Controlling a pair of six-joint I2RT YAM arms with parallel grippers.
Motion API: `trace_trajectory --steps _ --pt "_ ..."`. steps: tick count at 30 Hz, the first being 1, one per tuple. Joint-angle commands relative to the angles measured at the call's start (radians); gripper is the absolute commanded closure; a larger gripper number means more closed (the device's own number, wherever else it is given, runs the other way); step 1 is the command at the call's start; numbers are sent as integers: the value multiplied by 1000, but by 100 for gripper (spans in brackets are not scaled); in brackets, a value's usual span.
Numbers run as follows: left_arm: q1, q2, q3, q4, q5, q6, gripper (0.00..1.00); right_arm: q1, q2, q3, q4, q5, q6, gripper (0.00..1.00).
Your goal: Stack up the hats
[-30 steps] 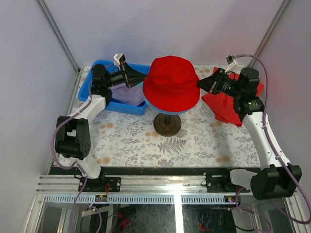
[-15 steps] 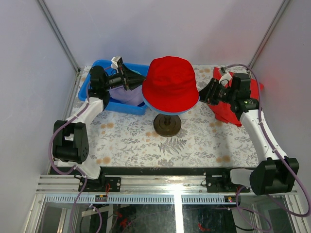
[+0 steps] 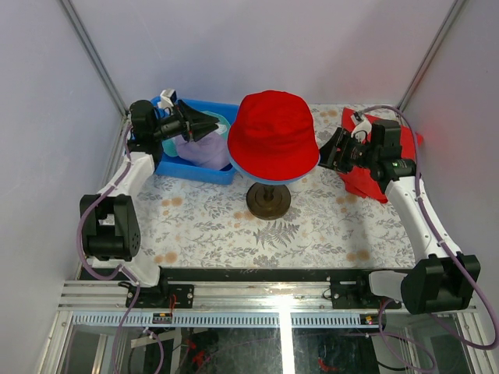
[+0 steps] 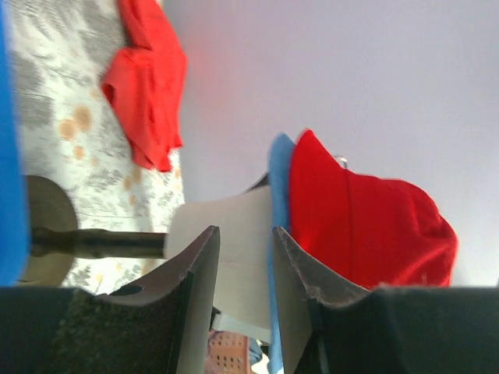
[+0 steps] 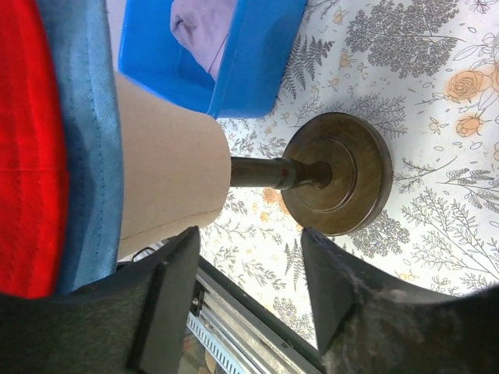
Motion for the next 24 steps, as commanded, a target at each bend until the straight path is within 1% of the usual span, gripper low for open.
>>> trace_trajectory --steps 1,2,3,5,7,9,11,13,14,20,24 --pt "47 2 32 -234 -74 205 67 7 -13 50 -26 32 -35 35" --pt "55 4 47 -315 -97 263 67 7 -13 51 -28 37 -36 27" --pt "63 12 77 -428 -126 351 66 7 -13 50 -29 40 -40 21" --pt "71 40 155 -641 -209 522 65 7 -14 47 -34 53 -48 12" --pt "74 76 219 -766 -290 630 65 7 -18 39 -35 59 -58 8" --pt "79 97 253 -818 -365 671 65 7 -23 23 -31 63 -62 5" --pt "86 114 259 -828 -439 662 62 6 -27 9 -23 63 -60 3" --pt "104 144 255 -824 -452 611 45 4 -32 -2 -15 68 -56 3" --pt "111 158 253 -820 -457 587 43 4 -34 -7 -14 70 -56 2" --pt "113 214 255 -738 -493 443 44 -18 -45 -28 -9 85 -62 1" --pt "113 279 310 -702 -488 370 44 -56 -57 -43 -3 75 -61 0"
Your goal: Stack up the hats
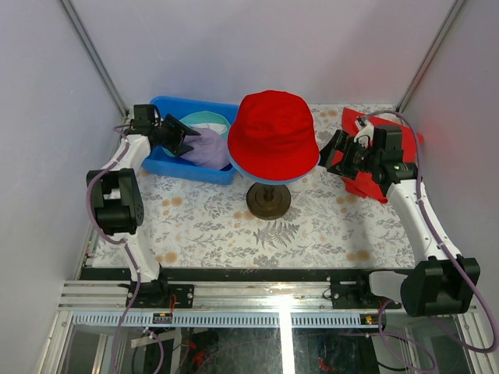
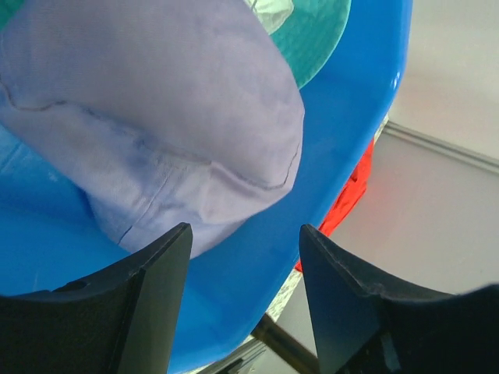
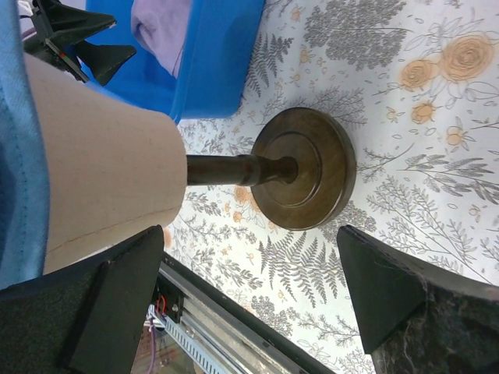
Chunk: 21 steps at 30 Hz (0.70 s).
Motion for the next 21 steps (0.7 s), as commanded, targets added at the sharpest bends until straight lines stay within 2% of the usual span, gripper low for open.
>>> trace_trajectory --steps 1,9,21 --pt "2 60 93 59 -24 -106 44 -45 -45 -14 34 2 -15 0" --pt "0 151 169 86 -20 -170 44 -105 -50 -41 42 -19 -18 0" --pt "-5 224 180 96 0 -173 42 -127 -29 -36 66 -25 -3 1"
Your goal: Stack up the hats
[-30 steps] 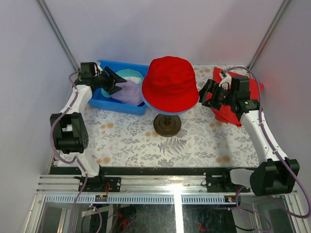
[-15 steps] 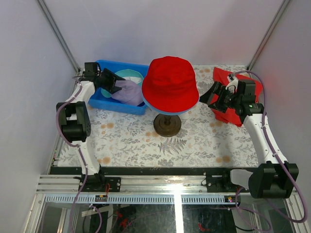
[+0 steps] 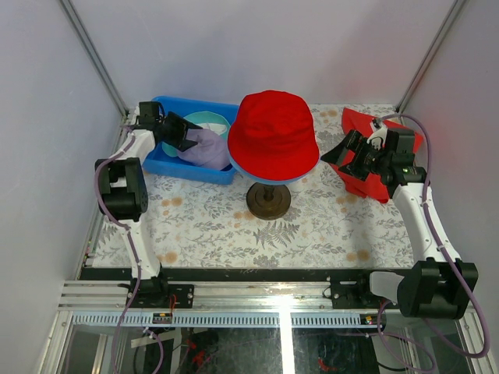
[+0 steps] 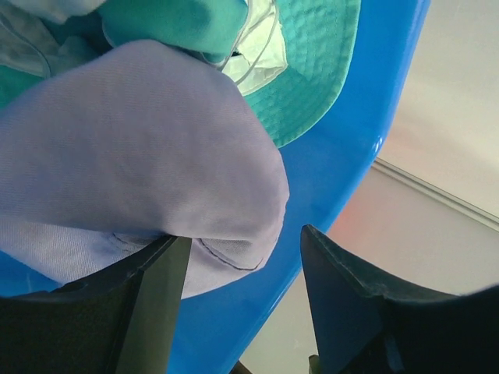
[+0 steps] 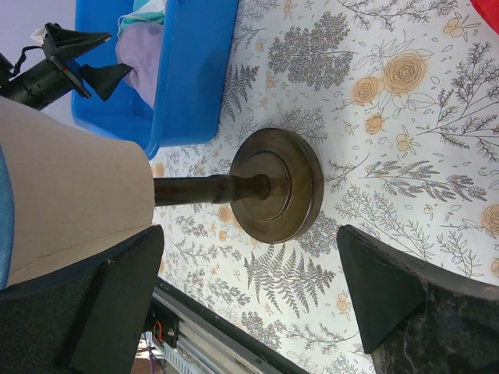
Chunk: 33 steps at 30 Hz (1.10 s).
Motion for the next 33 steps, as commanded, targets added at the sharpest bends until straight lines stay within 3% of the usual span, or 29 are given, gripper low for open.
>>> trace_trajectory --steps 1,6,8,11,13,21,33 --pt "-4 53 50 45 12 -13 42 -6 -4 7 46 -20 0 0" --pt "-8 103 105 33 35 -10 48 -6 -8 5 53 -18 9 0" --pt "-7 117 112 31 48 -10 61 -7 -9 7 53 -17 9 1" --pt "-7 121 114 33 63 -9 90 -8 -10 12 53 -14 11 0" --pt "-7 116 112 32 75 -10 100 -8 -9 11 62 -17 16 0" --pt "-8 -26 95 54 153 -64 100 -8 1 -3 119 -41 54 1" --pt "-6 -263 188 264 255 -416 100 -8 -5 55 178 -85 106 4"
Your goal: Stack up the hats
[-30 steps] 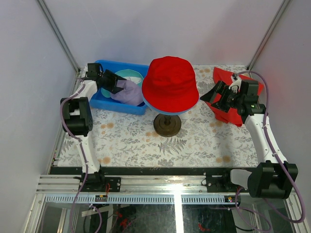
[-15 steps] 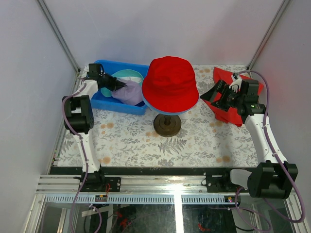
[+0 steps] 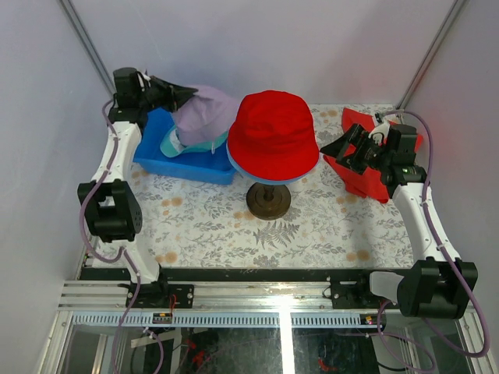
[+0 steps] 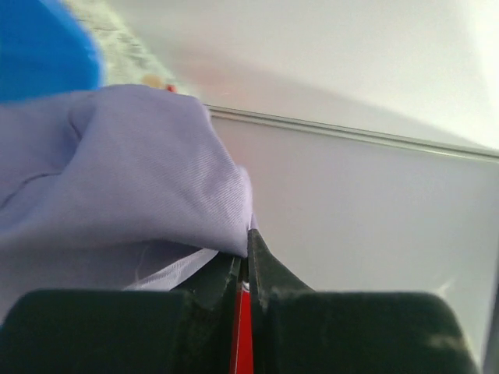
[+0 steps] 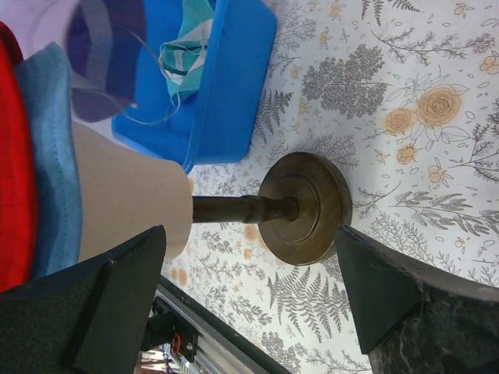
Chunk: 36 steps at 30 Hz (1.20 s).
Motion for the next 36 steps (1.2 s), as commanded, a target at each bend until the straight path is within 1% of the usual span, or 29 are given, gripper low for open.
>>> trace_trajectory --steps 1,5,11,13,17,19,21,25,27,30,32,34,36 --pt "-5 -51 120 153 85 -197 100 -6 -10 71 64 -43 30 5" --pt "-7 -54 256 161 124 -292 100 -6 -35 108 108 -37 64 5" --pt "-22 -33 455 197 173 -435 100 -8 -92 176 288 -20 210 5" --pt "-29 -26 500 238 181 -500 100 -8 -86 228 311 -31 239 5" --pt "-61 -15 562 332 184 -611 100 -8 -63 306 306 -78 282 5" --pt "-83 -12 572 360 184 -647 100 -8 -56 319 357 -123 349 5" --pt "-108 -11 572 405 181 -689 100 -8 -45 331 443 -172 477 5" --pt "-152 4 610 440 173 -736 100 -8 0 354 702 -255 772 5" --pt "-170 11 628 447 173 -747 100 -6 12 372 774 -277 893 5" --pt "-191 16 637 464 167 -757 100 -7 23 404 854 -284 1042 5" --pt "-204 28 646 472 163 -759 100 -5 43 417 959 -282 1181 4" --pt "-212 44 673 485 157 -766 100 1 74 415 1115 -259 1363 4" --pt "-223 67 702 490 149 -775 100 13 103 428 1203 -243 1491 4"
